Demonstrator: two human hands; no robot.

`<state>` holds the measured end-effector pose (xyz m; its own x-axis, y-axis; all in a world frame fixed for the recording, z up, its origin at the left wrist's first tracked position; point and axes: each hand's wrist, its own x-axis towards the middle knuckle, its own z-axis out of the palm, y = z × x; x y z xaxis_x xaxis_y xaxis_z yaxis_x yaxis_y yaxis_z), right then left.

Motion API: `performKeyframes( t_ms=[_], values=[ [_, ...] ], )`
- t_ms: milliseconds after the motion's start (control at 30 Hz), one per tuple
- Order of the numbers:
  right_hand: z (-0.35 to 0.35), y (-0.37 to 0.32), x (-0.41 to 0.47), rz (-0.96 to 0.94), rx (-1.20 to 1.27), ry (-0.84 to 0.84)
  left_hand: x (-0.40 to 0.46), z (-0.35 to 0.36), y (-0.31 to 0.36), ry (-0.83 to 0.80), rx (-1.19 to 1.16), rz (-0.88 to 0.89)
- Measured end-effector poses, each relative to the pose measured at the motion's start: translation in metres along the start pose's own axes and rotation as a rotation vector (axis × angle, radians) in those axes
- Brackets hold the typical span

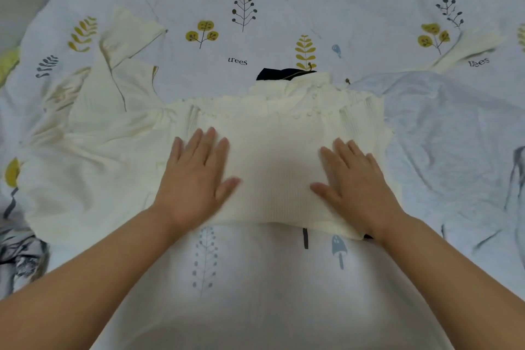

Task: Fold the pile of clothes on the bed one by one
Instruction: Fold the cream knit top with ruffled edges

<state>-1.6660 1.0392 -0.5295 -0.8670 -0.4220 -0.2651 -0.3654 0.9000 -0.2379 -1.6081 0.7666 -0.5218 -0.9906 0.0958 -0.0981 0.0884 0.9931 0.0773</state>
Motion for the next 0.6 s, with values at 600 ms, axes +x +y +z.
performKeyframes(
  t_ms=[600],
  values=[
    [-0.009, -0.026, -0.101, -0.057, -0.044, -0.034, -0.099, -0.023, 0.003, -0.056, -0.153, 0.316]
  ],
)
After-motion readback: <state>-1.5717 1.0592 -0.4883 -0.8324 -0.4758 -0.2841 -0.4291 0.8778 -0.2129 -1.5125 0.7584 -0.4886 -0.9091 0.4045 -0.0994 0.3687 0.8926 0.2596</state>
